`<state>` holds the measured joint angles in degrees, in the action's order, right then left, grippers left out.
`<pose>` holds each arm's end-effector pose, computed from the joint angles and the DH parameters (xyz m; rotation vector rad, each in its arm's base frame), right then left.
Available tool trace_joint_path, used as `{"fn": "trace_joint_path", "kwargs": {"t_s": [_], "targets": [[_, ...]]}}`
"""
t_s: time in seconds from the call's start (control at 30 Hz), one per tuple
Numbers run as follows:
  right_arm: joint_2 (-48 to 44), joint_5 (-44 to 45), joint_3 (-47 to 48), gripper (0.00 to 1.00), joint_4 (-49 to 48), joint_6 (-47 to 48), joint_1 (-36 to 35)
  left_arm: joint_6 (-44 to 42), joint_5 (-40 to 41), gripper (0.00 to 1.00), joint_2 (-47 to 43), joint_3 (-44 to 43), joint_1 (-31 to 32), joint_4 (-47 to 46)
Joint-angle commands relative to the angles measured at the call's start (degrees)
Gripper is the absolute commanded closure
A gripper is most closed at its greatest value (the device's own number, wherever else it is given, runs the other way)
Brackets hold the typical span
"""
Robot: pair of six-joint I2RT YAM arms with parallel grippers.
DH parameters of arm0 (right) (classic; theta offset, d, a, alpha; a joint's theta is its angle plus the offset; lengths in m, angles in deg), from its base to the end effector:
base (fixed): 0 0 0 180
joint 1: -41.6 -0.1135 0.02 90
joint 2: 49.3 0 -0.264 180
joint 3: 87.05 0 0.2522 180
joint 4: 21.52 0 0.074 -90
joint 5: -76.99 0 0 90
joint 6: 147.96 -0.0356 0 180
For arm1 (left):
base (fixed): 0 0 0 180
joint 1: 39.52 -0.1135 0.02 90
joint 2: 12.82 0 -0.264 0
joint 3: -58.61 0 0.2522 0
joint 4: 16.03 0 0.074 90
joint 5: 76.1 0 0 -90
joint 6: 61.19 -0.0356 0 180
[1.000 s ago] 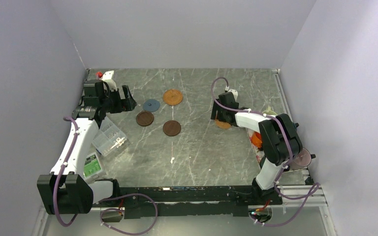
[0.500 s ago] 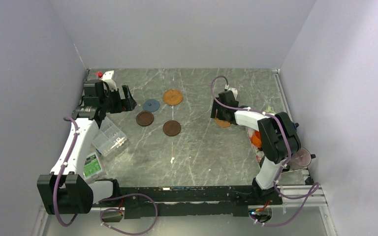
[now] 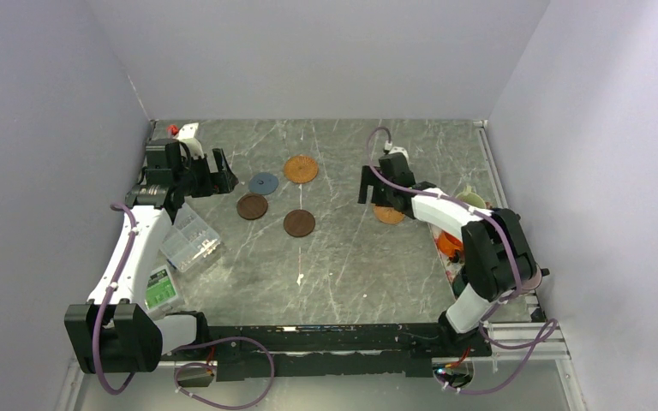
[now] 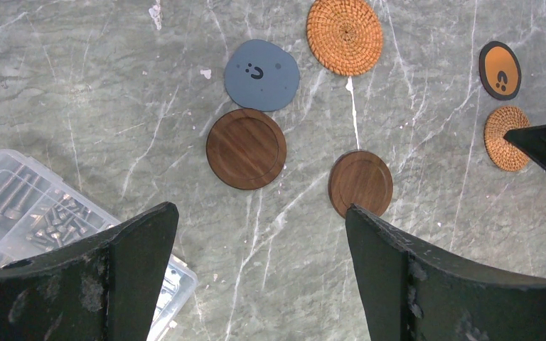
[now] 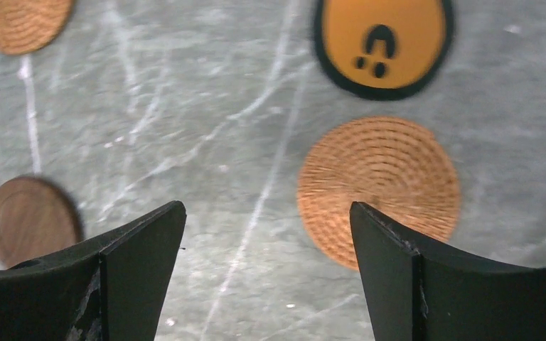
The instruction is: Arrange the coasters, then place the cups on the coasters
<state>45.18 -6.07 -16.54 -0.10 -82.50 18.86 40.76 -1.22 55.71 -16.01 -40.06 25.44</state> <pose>0.3225 0.1305 0.1964 0.0962 2.3687 0.2582 0.2626 -0.0068 0.3232 -0.0889 2.1901 -0.4010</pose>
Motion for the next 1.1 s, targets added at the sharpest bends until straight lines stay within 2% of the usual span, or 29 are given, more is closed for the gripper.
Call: {"fn": "trace_joint_path", "kwargs": {"t_s": [0.0, 0.27, 0.57, 0.77, 1.07], "targets": [[0.16, -2.84, 4.26, 0.1, -2.55, 1.9, -4.97, 0.97, 0.35, 0.06, -0.74, -0.27, 0.26, -0.89], [12.09, -4.59, 16.64, 0.13, -5.37, 3.56, -12.31, 0.97, 0.44, 0.06, -1.35, -0.14, 0.26, -0.98], [24.68, -9.1, 30.45, 0.18, -9.88, 3.86, -13.87, 1.12, 0.48, 0.06, -1.5, -0.39, 0.23, -0.69], [29.09, -11.06, 33.11, 0.21, -15.1, 2.44, -14.72, 1.32, 1.36, 0.06, -1.55, -1.09, 0.27, 0.44], [38.76, -12.22, 45.03, 0.21, -14.31, 3.75, -15.25, 1.45, 1.39, 0.06, -1.68, -1.28, 0.22, 0.73]]}}
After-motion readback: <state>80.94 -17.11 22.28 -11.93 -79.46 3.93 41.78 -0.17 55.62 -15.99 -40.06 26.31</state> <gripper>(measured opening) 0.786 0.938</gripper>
